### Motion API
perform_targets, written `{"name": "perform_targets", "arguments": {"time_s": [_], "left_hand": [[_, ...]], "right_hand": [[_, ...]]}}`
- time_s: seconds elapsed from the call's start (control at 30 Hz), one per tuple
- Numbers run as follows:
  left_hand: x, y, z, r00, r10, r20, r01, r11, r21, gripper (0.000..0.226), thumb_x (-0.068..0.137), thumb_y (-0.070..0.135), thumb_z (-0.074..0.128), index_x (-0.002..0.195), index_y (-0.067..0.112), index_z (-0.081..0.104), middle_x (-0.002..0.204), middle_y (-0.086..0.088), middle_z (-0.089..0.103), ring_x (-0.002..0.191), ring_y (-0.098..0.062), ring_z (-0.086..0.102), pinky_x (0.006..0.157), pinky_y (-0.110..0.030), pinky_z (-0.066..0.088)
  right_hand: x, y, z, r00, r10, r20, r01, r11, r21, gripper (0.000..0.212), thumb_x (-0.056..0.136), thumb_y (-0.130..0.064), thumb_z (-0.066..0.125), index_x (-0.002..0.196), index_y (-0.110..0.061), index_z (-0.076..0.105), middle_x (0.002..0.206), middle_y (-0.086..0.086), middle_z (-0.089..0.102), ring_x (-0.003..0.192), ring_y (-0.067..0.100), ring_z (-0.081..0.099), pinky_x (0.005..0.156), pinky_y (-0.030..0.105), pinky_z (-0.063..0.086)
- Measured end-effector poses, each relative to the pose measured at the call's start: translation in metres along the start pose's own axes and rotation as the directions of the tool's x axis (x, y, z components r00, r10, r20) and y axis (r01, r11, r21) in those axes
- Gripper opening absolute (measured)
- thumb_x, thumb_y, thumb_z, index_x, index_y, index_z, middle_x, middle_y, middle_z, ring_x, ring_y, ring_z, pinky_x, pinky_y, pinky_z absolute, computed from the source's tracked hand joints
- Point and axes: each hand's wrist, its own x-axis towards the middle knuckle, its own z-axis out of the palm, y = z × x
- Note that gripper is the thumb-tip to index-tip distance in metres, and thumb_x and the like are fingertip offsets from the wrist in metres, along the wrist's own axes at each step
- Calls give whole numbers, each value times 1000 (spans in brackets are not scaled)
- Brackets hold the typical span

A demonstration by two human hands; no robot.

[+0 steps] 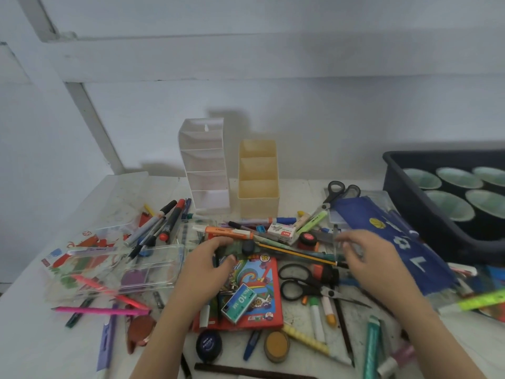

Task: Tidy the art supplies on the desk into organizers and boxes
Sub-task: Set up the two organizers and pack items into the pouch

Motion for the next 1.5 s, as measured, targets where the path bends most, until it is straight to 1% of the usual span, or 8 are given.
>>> {"name": "perform_targets", "arguments": {"time_s": [0.23,0.47,0.7,0.97,1.27,1.33,1.43,1.5], "left_hand": [[4,10,3,1000,2,-18,-3,997,-73,27,89,22,60,113,34,58,103,20,55,85,13,45,61,-6,31],[4,20,8,999,43,-32,-45,996,-80,24,88,21,61,101,41,57,90,33,52,84,18,47,61,-6,34],[7,31,16,996,72,-44,-77,987,-138,23,89,21,60,99,42,58,90,26,57,83,32,44,52,3,38],[7,70,21,980,197,-8,-190,929,-318,35,90,14,58,98,47,56,102,21,62,82,9,59,61,-6,47],[-12,125,17,863,424,-275,-493,828,-267,38,87,20,55,122,36,53,140,12,42,130,6,33,99,-1,23],[-17,136,18,834,497,-240,-547,801,-244,35,88,27,53,121,38,55,145,10,36,135,2,27,101,-1,20],[-25,147,25,834,533,-143,-552,809,-202,27,88,37,49,112,45,59,150,12,29,139,4,18,101,1,13],[-31,148,32,854,516,-73,-521,840,-152,23,88,38,50,107,46,61,150,13,24,138,5,13,99,4,7]], "right_hand": [[19,35,-26,922,371,-109,-385,865,-321,40,92,-18,47,130,-4,45,124,22,54,113,41,48,91,45,39],[17,34,-29,870,463,-169,-492,827,-271,41,84,-20,64,115,0,47,113,25,50,102,43,50,84,45,42],[14,33,-38,894,379,-239,-383,923,30,21,84,-5,61,105,-4,58,100,13,61,88,25,53,73,26,34],[-5,3,-73,948,148,-283,-103,981,166,23,83,-4,65,81,-22,51,73,-16,54,65,-6,52,59,-4,34],[-11,-12,-106,983,-65,173,74,996,-47,23,85,-17,60,79,-34,46,90,-5,65,80,9,62,65,21,51],[-9,-13,-110,960,-106,259,131,988,-83,23,83,-19,60,78,-36,46,98,-6,67,76,-2,60,60,13,46],[-10,-14,-112,915,-144,376,184,980,-72,21,78,-19,63,74,-36,51,151,-11,30,130,2,40,87,20,39],[-12,-17,-113,880,-151,451,216,972,-96,21,75,-18,64,70,-34,52,157,-12,7,143,15,17,102,28,31]]}}
